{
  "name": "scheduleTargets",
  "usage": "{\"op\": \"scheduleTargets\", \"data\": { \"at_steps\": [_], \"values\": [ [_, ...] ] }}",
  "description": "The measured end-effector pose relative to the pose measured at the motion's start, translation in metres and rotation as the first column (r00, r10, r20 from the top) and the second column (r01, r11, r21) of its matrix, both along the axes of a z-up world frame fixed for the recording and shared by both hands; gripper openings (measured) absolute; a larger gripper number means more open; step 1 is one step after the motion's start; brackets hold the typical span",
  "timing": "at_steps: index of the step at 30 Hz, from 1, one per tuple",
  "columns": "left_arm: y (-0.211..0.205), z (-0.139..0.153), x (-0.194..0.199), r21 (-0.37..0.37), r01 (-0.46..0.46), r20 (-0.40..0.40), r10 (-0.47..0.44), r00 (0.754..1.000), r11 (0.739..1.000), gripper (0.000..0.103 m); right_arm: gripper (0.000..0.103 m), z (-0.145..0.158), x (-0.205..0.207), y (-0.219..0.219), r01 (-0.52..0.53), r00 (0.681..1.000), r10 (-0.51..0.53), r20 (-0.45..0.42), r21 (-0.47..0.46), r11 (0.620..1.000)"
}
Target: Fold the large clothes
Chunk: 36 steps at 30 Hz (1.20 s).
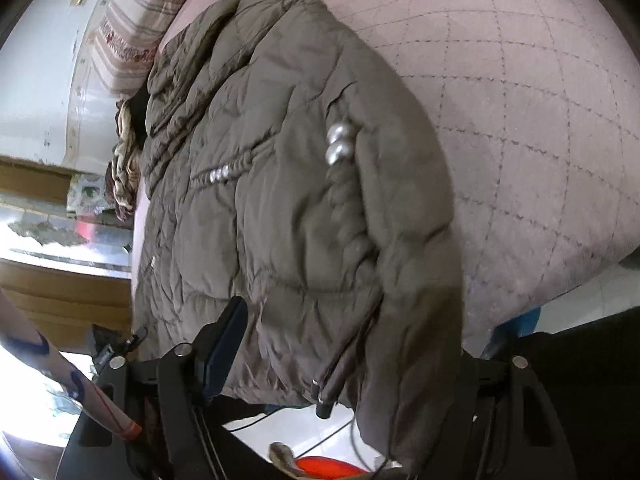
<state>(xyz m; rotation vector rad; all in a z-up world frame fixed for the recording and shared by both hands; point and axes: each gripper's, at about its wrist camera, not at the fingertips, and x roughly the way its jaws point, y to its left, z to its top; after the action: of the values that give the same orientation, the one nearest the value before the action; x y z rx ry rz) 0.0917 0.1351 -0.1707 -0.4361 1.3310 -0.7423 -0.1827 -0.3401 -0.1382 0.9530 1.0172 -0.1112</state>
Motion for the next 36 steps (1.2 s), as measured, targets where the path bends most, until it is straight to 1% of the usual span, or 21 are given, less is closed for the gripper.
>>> {"op": "scheduleTargets", "data": {
  "at_steps": [1, 2, 3, 4, 6, 7, 8, 9, 12, 13, 16, 17, 19, 21, 24, 26, 28, 30, 31, 33, 36],
  "values": [
    [-0.006, 0.003, -0.002, 0.027, 0.007, 0.023, -0.007, 1.0, 1.0, 0.056, 0.071, 0.001, 0.001, 0.003, -0.008, 1.0, 0.008, -0.001, -0.02, 1.0],
    [-0.01, 0.005, -0.004, 0.057, -0.001, 0.043, -0.002, 0.999, 0.998, 0.056, 0.065, 0.001, 0.001, 0.004, -0.012, 1.0, 0.012, -0.004, -0.03, 0.999],
    [-0.014, 0.007, -0.006, 0.075, -0.01, 0.059, 0.006, 0.998, 0.997, 0.051, 0.054, 0.001, 0.002, 0.006, -0.018, 1.0, 0.017, -0.012, -0.049, 0.999],
    [-0.015, 0.01, -0.01, 0.099, -0.023, 0.082, 0.015, 0.997, 0.995, 0.044, 0.047, 0.002, 0.003, 0.008, -0.024, 1.0, 0.023, -0.019, -0.066, 0.998],
    [-0.019, 0.02, -0.018, 0.145, -0.045, 0.133, 0.026, 0.991, 0.988, 0.036, 0.032, 0.008, 0.004, 0.013, -0.035, 0.999, 0.034, -0.01, -0.089, 0.995],
    [-0.022, 0.026, -0.021, 0.158, -0.056, 0.159, 0.03, 0.987, 0.986, 0.033, 0.029, 0.016, 0.004, 0.015, -0.044, 0.999, 0.045, 0.005, -0.104, 0.994],
    [-0.021, 0.033, -0.024, 0.16, -0.065, 0.181, 0.035, 0.983, 0.985, 0.032, 0.024, 0.029, 0.004, 0.018, -0.053, 0.998, 0.057, 0.035, -0.118, 0.992],
    [-0.02, 0.042, -0.026, 0.156, -0.072, 0.206, 0.039, 0.978, 0.985, 0.031, 0.022, 0.04, 0.005, 0.018, -0.054, 0.996, 0.062, 0.06, -0.125, 0.991],
    [-0.024, 0.071, -0.023, 0.153, -0.094, 0.277, 0.049, 0.96, 0.984, 0.029, 0.02, 0.076, 0.011, 0.019, -0.064, 0.988, 0.085, 0.129, -0.155, 0.986],
    [-0.025, 0.082, -0.02, 0.146, -0.103, 0.298, 0.056, 0.953, 0.984, 0.029, 0.02, 0.093, 0.017, 0.019, -0.067, 0.983, 0.095, 0.158, -0.172, 0.983],
    [-0.029, 0.121, -0.008, 0.103, -0.141, 0.377, 0.092, 0.921, 0.985, 0.029, 0.02, 0.132, 0.038, 0.017, -0.073, 0.966, 0.121, 0.228, -0.207, 0.975],
    [-0.028, 0.129, -0.004, 0.092, -0.147, 0.391, 0.1, 0.915, 0.985, 0.029, 0.02, 0.145, 0.047, 0.015, -0.075, 0.959, 0.13, 0.251, -0.217, 0.973],
    [-0.034, 0.154, 0.012, 0.067, -0.169, 0.435, 0.123, 0.892, 0.983, 0.028, 0.02, 0.164, 0.063, 0.011, -0.07, 0.949, 0.137, 0.283, -0.233, 0.97],
    [-0.044, 0.173, 0.03, 0.056, -0.185, 0.458, 0.14, 0.878, 0.981, 0.028, 0.02, 0.186, 0.087, 0.007, -0.054, 0.939, 0.138, 0.314, -0.263, 0.963],
    [-0.059, 0.198, 0.063, 0.066, -0.219, 0.503, 0.158, 0.85, 0.973, 0.028, 0.02, 0.214, 0.132, -0.008, -0.025, 0.93, 0.13, 0.343, -0.294, 0.955],
    [-0.073, 0.213, 0.096, 0.067, -0.236, 0.511, 0.169, 0.843, 0.97, 0.028, 0.02, 0.227, 0.162, -0.019, 0.009, 0.931, 0.101, 0.35, -0.3, 0.954],
    [-0.091, 0.222, 0.13, 0.088, -0.261, 0.52, 0.179, 0.835, 0.961, 0.028, 0.02, 0.239, 0.2, -0.033, 0.041, 0.933, 0.076, 0.351, -0.316, 0.948],
    [-0.108, 0.23, 0.164, 0.113, -0.278, 0.532, 0.178, 0.827, 0.954, 0.028, 0.02, 0.245, 0.232, -0.042, 0.068, 0.94, 0.055, 0.337, -0.342, 0.937],
    [-0.119, 0.233, 0.18, 0.126, -0.287, 0.534, 0.179, 0.826, 0.95, 0.028, 0.02, 0.247, 0.254, -0.049, 0.08, 0.946, 0.042, 0.322, -0.357, 0.931],
    [-0.137, 0.235, 0.213, 0.147, -0.3, 0.531, 0.181, 0.828, 0.943, 0.028, 0.02, 0.246, 0.29, -0.065, 0.101, 0.955, 0.014, 0.297, -0.368, 0.924],
    [-0.171, 0.233, 0.262, 0.193, -0.333, 0.536, 0.184, 0.824, 0.923, 0.028, 0.02, 0.238, 0.333, -0.089, 0.13, 0.964, -0.032, 0.265, -0.363, 0.923]
  ]
}}
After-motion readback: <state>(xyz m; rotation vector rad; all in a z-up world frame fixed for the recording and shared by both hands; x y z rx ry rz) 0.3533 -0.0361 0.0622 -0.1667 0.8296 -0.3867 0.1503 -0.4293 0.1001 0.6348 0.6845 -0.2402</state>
